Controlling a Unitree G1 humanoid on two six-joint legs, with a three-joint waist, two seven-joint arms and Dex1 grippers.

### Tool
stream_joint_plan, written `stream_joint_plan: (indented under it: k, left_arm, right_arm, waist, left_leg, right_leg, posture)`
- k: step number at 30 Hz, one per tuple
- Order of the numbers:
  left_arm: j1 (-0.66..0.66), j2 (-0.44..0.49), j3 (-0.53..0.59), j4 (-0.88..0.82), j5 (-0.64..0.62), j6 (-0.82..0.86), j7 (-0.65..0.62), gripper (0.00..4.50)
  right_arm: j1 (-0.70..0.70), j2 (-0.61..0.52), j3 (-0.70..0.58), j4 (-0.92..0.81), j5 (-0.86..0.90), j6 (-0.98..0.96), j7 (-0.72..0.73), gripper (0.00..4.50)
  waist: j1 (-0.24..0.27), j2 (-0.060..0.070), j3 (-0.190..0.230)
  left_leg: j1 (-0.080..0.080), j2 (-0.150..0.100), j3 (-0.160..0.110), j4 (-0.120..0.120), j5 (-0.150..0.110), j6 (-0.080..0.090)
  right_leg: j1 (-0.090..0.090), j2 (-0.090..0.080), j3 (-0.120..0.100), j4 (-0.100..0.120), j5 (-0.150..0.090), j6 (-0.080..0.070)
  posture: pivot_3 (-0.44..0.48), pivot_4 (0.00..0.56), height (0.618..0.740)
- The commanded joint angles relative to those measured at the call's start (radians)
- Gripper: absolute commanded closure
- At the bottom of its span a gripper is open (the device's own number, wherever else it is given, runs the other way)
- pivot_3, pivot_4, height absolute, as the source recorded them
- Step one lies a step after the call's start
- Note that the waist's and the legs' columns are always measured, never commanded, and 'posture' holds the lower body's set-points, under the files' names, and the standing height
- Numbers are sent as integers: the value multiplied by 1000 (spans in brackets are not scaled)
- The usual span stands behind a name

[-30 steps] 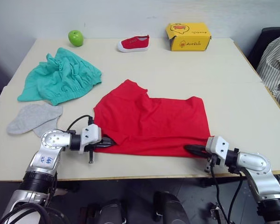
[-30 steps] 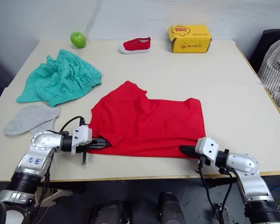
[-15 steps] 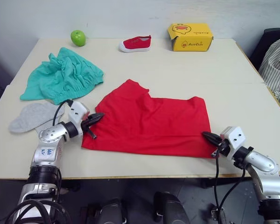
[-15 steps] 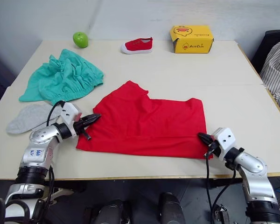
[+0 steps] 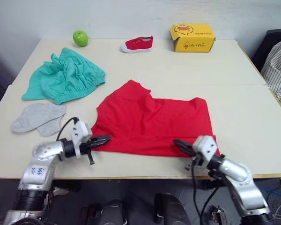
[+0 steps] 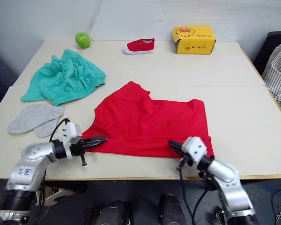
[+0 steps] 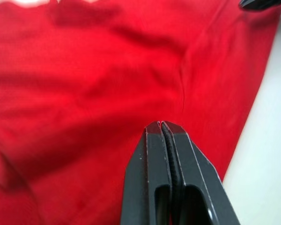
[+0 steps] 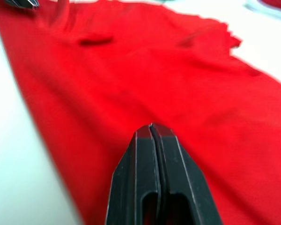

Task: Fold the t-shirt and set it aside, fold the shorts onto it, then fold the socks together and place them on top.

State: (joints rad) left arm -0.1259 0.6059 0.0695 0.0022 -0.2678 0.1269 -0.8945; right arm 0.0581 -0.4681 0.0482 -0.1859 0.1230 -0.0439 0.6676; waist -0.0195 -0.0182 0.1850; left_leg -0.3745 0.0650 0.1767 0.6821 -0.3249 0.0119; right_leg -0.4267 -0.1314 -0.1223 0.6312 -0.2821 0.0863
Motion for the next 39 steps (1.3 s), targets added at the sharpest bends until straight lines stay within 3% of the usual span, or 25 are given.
stream_joint_plan:
  k: [1,6,11,16,19,25,29,35,37,39]
  left_arm:
    - [53,0,35,-43,50,-18,94,4456]
    - [136,20,123,-60,32,29,175,4456]
    - [164,20,193,-47,-17,17,167,4456]
    - [156,3,277,-54,-137,7,123,4456]
    - [153,50,318,-100,-213,66,66,4456]
    - [193,257,297,-93,-130,-88,-165,2707]
    - [182,311,224,31,-7,-289,-237,1457]
    - [51,288,91,173,152,-407,-165,1457]
    - [9,297,53,190,194,-398,-159,1426]
    - [-13,303,21,215,236,-420,-154,1803]
  right_arm:
    - [32,-14,-56,30,-40,-53,-59,4500]
    - [120,-86,-200,108,-14,-119,-66,4500]
    - [187,-106,-360,165,76,-132,-73,4500]
    - [213,-70,-461,112,213,-104,-66,4500]
    - [238,-103,-483,2,338,-26,11,4500]
    - [309,-329,-412,-96,290,-37,302,2649]
    - [267,-382,-347,-38,187,-112,349,1272]
    - [96,-390,-223,162,-15,-278,319,1272]
    - [50,-397,-199,208,-43,-295,317,1676]
    - [22,-401,-182,238,-47,-307,326,2263]
  waist:
    - [-1,-1,0]
    - [-6,-1,-2]
    - [-6,0,-4]
    - [-9,0,-4]
    - [-9,0,-4]
    - [-7,1,-4]
    - [-6,1,-4]
    - [-4,1,-3]
    - [-4,1,-4]
    - [-5,1,-4]
  left_leg:
    - [0,0,0,0,0,0]
    - [2,1,0,-1,0,0]
    - [4,1,-1,-2,-2,1]
    - [4,2,-1,-2,-2,1]
    - [4,2,-1,-3,-3,0]
    - [3,1,0,-3,-4,2]
    - [3,2,0,-4,-6,3]
    - [1,1,1,-3,-5,2]
    - [2,1,1,-3,-5,2]
    - [3,1,1,-2,-4,2]
  right_leg:
    - [0,0,0,0,0,0]
    - [1,0,0,0,0,0]
    - [4,0,-1,-2,0,0]
    - [4,0,-1,-2,0,0]
    - [3,0,0,-2,0,0]
    - [3,0,-1,-4,0,-1]
    - [2,0,-3,-5,-1,-1]
    - [1,-1,-3,-5,0,-1]
    - [2,-1,-3,-4,0,0]
    - [3,-1,-3,-4,0,0]
  posture:
    - [0,150,740]
    - [0,150,740]
    - [0,150,740]
    - [0,150,740]
    - [0,150,740]
    - [0,150,740]
    - [0,150,740]
    - [0,150,740]
    - [0,150,740]
    - [0,150,740]
